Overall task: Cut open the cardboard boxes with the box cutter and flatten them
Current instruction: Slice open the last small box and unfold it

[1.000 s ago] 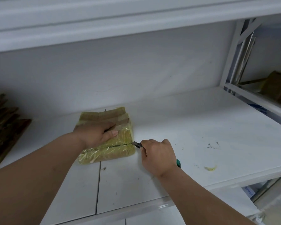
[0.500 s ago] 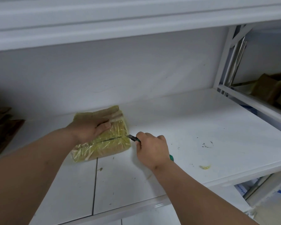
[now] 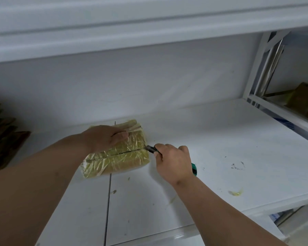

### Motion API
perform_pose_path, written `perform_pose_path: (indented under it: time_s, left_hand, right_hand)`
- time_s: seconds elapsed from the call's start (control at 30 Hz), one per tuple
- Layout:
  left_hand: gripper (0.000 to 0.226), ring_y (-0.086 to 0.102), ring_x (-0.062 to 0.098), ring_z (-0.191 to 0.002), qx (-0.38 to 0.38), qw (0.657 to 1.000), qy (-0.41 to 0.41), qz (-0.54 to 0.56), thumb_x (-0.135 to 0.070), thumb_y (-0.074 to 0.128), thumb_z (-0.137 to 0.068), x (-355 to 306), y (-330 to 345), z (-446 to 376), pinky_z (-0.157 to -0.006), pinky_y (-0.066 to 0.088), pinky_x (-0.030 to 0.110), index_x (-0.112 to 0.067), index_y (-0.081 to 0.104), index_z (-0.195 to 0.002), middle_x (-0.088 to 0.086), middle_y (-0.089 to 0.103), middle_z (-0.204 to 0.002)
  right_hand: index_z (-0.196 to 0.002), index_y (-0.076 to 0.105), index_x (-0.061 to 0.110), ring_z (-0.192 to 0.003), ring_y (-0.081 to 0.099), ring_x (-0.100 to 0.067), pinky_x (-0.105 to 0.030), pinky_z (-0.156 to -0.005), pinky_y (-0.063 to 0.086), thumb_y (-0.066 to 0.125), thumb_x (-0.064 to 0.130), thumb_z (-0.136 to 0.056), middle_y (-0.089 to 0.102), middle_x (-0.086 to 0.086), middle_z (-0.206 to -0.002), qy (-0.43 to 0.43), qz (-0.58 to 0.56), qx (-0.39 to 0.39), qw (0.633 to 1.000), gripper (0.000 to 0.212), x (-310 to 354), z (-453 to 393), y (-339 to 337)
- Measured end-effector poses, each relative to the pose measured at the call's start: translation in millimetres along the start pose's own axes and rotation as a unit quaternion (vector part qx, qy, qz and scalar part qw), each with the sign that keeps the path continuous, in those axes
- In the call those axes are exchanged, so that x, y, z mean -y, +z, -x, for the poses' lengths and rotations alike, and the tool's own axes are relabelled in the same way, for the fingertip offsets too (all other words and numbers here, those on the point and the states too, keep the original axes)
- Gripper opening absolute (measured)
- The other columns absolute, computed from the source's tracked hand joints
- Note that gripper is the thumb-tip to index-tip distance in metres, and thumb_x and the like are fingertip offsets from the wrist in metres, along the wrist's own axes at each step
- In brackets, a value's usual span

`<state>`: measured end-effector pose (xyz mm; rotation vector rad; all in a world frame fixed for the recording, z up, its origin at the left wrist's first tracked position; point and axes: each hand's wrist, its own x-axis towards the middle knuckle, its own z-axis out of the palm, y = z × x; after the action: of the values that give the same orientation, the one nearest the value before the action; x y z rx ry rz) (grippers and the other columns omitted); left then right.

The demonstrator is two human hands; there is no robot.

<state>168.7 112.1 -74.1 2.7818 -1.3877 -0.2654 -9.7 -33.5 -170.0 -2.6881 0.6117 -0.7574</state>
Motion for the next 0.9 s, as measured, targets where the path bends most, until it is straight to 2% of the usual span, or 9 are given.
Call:
perform_pose_path:
  time_s: [0.13, 0.3, 0.4, 0.47, 0.53, 0.63, 0.73, 0.8, 0.9]
  left_hand:
    - [0.057, 0.051, 0.022, -0.127, 0.021, 1.0, 0.011, -0.019, -0.061, 0.021, -0.096, -3.9, -2.8, -3.8, -0.101, 0.039, 0.032, -0.038, 0.048, -0.14, -0.002, 0.057, -0.138]
    - [0.053, 0.051, 0.021, -0.127, 0.027, 0.999, 0.01, -0.023, -0.06, 0.024, -0.098, -9.1, -1.3, -5.2, -0.101, 0.039, 0.032, -0.038, 0.049, -0.14, -0.004, 0.057, -0.138]
    - [0.057, 0.054, 0.021, -0.124, 0.01, 1.0, 0.006, -0.006, -0.061, 0.023, -0.096, -4.1, -2.9, -4.1, -0.1, 0.04, 0.032, -0.036, 0.054, -0.136, -0.002, 0.06, -0.134]
    - [0.065, 0.058, 0.022, -0.119, -0.021, 0.999, -0.004, 0.026, -0.063, 0.022, -0.091, 1.8, -8.6, -3.7, -0.098, 0.04, 0.03, -0.028, 0.061, -0.13, 0.001, 0.065, -0.126]
    - [0.069, 0.059, 0.023, -0.116, -0.032, 0.998, -0.02, 0.046, -0.064, 0.024, -0.089, 6.2, -14.2, -4.9, -0.098, 0.04, 0.03, -0.022, 0.064, -0.126, 0.005, 0.066, -0.124]
    - [0.067, 0.056, 0.025, -0.12, -0.032, 0.998, -0.018, 0.044, -0.061, 0.025, -0.092, 4.3, -13.7, -6.2, -0.103, 0.038, 0.033, -0.02, 0.063, -0.128, 0.007, 0.065, -0.126]
    - [0.06, 0.056, 0.024, -0.121, -0.027, 0.999, -0.011, 0.04, -0.057, 0.028, -0.096, 1.3, -14.6, -6.5, -0.103, 0.037, 0.032, -0.022, 0.062, -0.129, 0.007, 0.064, -0.128]
    - [0.061, 0.055, 0.024, -0.121, -0.021, 0.999, -0.011, 0.032, -0.058, 0.026, -0.095, 0.9, -15.1, -6.0, -0.103, 0.038, 0.033, -0.023, 0.06, -0.131, 0.006, 0.064, -0.129]
    - [0.065, 0.053, 0.021, -0.125, -0.021, 0.999, 0.001, 0.025, -0.062, 0.023, -0.092, -0.1, -13.6, -4.4, -0.106, 0.037, 0.033, -0.027, 0.057, -0.136, 0.002, 0.061, -0.134]
  right_hand:
    - [-0.073, 0.06, 0.026, -0.045, 0.031, -0.015, -0.032, -0.068, 0.027, 0.052, 0.025, -0.082, 0.037, 0.012, -0.054, 0.017, 0.018, -0.041, 0.999, 0.012, -2.0, 7.1, 6.3]
    - [-0.068, 0.056, 0.028, -0.043, 0.031, -0.014, -0.032, -0.065, 0.028, 0.056, 0.025, -0.077, 0.045, 0.01, -0.05, 0.025, 0.062, -0.042, 0.997, 0.01, -5.6, 12.8, 10.1]
    - [-0.063, 0.05, 0.027, -0.04, 0.036, -0.016, -0.034, -0.065, 0.033, 0.055, 0.026, -0.074, 0.051, 0.007, -0.051, 0.014, 0.101, 0.008, 0.995, 0.012, -11.2, 21.3, 10.5]
    - [-0.061, 0.054, 0.025, -0.042, 0.045, -0.018, -0.035, -0.067, 0.028, 0.052, 0.028, -0.073, 0.055, 0.005, -0.053, 0.009, 0.125, 0.045, 0.991, 0.012, -13.3, 35.3, 9.0]
    - [-0.064, 0.058, 0.025, -0.044, 0.049, -0.018, -0.034, -0.065, 0.028, 0.044, 0.03, -0.075, 0.058, 0.005, -0.056, 0.026, 0.101, 0.033, 0.994, 0.018, -16.4, 32.2, 5.7]
    - [-0.086, 0.066, 0.019, -0.059, 0.058, -0.026, -0.033, -0.063, 0.033, 0.039, 0.027, -0.084, 0.065, 0.004, -0.073, 0.049, 0.001, -0.046, 0.998, 0.028, -12.8, 14.6, -5.8]
    - [-0.104, 0.064, 0.016, -0.066, 0.05, -0.028, -0.032, -0.065, 0.031, 0.044, 0.024, -0.095, 0.06, 0.001, -0.083, 0.047, -0.051, -0.036, 0.997, 0.023, -5.1, -5.1, -16.2]
    - [-0.104, 0.062, 0.016, -0.068, 0.048, -0.026, -0.031, -0.064, 0.031, 0.046, 0.022, -0.097, 0.052, 0.003, -0.081, 0.047, -0.061, -0.022, 0.997, 0.018, 0.9, -12.5, -16.2]
    - [-0.1, 0.059, 0.018, -0.07, 0.05, -0.027, -0.031, -0.064, 0.032, 0.045, 0.024, -0.098, 0.051, 0.004, -0.08, 0.043, -0.055, 0.003, 0.998, 0.016, 6.9, -19.9, -14.6]
